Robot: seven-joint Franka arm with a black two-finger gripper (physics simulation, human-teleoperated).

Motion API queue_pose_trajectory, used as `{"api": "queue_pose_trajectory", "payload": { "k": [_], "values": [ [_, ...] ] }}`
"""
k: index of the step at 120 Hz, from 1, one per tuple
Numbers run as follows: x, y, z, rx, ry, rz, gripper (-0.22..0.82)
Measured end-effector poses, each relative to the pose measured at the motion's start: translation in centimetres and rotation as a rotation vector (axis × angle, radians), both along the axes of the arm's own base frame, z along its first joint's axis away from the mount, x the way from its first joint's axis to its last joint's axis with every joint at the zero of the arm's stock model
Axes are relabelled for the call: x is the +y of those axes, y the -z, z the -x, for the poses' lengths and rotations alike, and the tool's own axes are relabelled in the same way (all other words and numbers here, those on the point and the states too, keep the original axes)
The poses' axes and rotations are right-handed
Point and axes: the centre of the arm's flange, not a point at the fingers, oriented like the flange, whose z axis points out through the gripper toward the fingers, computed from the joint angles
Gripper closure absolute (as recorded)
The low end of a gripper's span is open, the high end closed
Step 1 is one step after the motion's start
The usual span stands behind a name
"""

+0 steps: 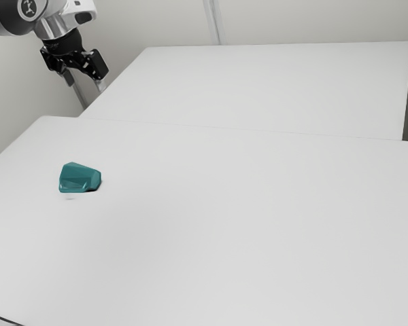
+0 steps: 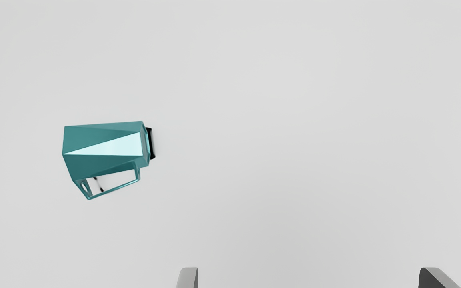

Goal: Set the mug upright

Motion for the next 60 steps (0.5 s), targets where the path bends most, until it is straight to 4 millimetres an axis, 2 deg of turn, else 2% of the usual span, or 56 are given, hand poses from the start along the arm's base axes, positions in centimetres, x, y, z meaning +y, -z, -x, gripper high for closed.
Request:
{"api": "queue_pose_trajectory", "payload": {
  "k": [36,44,60],
  "values": [
    [0.5,0.6,0.2,0.013,0.006,-0.001,0.00],
    [2.2,0.7,0.3,0.016,-0.021,0.000,0.00],
    [7.6,2.7,1.1,0.058,-0.122,0.014,0.00]
  ]
}}
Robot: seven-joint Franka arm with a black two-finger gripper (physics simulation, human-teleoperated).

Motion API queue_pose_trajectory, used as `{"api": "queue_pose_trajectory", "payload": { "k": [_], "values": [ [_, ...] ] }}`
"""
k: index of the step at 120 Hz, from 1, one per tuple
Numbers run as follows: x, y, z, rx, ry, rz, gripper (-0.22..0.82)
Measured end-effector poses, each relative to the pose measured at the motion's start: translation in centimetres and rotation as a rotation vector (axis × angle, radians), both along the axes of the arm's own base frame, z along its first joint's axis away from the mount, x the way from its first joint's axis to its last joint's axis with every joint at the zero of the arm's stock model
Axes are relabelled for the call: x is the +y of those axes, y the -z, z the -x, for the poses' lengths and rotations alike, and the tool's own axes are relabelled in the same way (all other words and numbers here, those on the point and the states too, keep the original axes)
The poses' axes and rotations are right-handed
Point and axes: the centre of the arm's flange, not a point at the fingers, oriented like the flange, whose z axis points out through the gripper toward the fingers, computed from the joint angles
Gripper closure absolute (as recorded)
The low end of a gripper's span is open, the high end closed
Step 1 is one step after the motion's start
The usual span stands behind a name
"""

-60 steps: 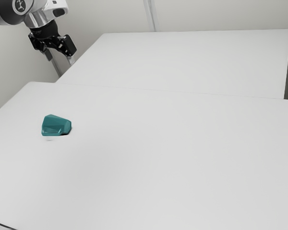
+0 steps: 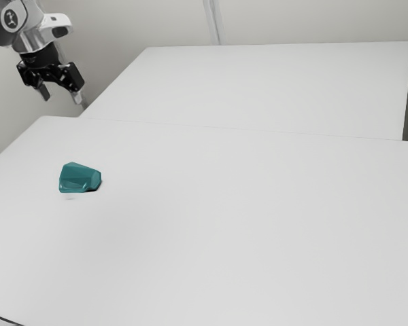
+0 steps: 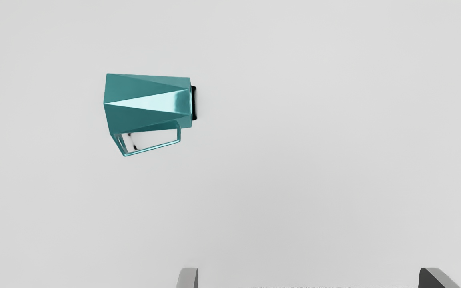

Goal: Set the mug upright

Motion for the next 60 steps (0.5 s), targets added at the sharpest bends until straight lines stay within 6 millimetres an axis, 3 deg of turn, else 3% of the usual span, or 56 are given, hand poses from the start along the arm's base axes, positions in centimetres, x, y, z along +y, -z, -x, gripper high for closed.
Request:
{"api": "queue_pose_trajectory", "payload": {
  "k": [9,19,43,50,60],
  "values": [
    [3.7,0.9,1.1,0.021,-0.079,0.034,0.00],
    [9.2,2.9,3.0,0.061,-0.193,0.089,0.00],
    [21.9,9.7,7.4,0.141,-0.409,0.247,0.00],
    [24.1,12.1,7.8,0.162,-0.426,0.293,0.00],
    [25.0,15.6,6.4,0.192,-0.391,0.352,0.00]
  ]
}}
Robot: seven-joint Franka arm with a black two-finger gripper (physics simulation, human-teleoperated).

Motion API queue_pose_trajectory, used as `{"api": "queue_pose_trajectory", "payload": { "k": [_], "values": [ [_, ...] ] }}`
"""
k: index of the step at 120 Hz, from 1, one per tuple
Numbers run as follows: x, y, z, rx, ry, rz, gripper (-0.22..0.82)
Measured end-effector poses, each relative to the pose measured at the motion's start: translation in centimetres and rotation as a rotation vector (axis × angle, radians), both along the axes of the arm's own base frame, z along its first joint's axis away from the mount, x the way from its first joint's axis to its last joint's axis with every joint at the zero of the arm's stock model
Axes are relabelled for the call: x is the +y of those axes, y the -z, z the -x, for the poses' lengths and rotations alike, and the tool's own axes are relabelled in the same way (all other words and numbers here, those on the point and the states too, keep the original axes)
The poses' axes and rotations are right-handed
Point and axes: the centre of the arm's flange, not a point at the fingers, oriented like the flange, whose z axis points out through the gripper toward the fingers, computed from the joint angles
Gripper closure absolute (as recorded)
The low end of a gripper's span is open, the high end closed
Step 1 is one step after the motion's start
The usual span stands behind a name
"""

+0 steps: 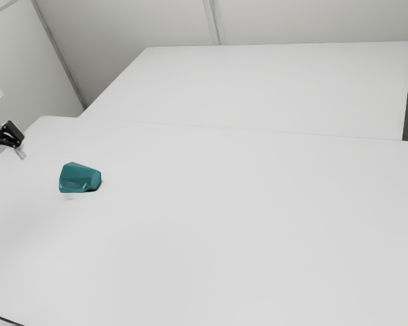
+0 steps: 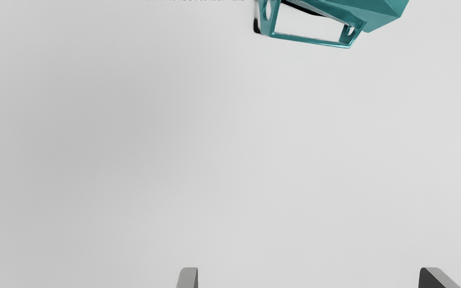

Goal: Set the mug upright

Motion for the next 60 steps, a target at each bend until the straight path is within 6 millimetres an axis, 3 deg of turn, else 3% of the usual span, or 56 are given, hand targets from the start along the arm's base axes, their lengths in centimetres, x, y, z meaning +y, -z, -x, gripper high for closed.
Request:
{"api": "queue_pose_trajectory", "payload": {
  "k": [19,39,60],
  "values": [
    [1.7,4.2,-2.6,-0.029,0.068,0.079,0.00],
    [5.0,8.9,-3.1,-0.055,0.104,0.147,0.00],
    [7.0,11.9,-5.0,-0.126,0.169,0.192,0.00]
  ]
}}
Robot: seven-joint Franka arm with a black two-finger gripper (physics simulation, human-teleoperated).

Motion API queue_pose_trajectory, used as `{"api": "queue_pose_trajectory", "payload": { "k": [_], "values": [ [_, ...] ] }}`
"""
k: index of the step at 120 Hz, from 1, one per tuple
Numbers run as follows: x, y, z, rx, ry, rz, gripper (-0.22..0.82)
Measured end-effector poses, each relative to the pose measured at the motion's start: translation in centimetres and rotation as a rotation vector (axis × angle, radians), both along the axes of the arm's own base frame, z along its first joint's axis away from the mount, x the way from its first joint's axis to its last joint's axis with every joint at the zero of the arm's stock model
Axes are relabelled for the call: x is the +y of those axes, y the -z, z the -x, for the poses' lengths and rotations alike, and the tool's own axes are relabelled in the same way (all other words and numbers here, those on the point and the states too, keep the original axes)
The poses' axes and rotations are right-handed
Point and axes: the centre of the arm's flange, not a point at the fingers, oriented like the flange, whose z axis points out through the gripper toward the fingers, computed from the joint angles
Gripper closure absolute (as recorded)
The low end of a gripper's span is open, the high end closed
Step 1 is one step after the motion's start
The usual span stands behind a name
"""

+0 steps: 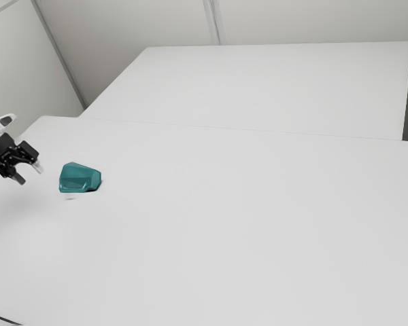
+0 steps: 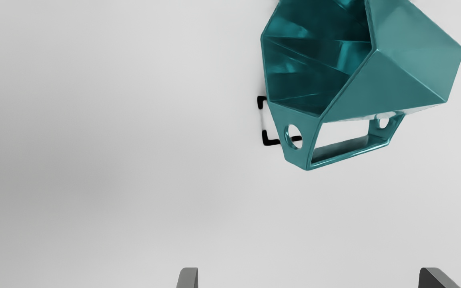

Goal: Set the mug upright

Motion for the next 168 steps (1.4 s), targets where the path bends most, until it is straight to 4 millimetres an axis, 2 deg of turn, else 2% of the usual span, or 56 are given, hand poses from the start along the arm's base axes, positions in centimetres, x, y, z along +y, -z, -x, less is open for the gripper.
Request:
{"api": "queue_pose_trajectory", "payload": {
  "k": [31,57,82,111,151,168],
  "values": [
    [-0.2,2.1,-3.1,-0.134,0.089,0.071,0.00],
    [-0.5,4.2,-4.6,-0.213,0.128,0.126,0.00],
    [-1.1,4.8,-6.4,-0.292,0.168,0.138,0.00],
    [-1.7,6.1,-6.5,-0.328,0.178,0.168,0.00],
    [-4.2,8.0,-7.2,-0.348,0.206,0.234,0.00],
    [-4.6,7.7,-7.7,-0.358,0.223,0.230,0.32]
  ]
}}
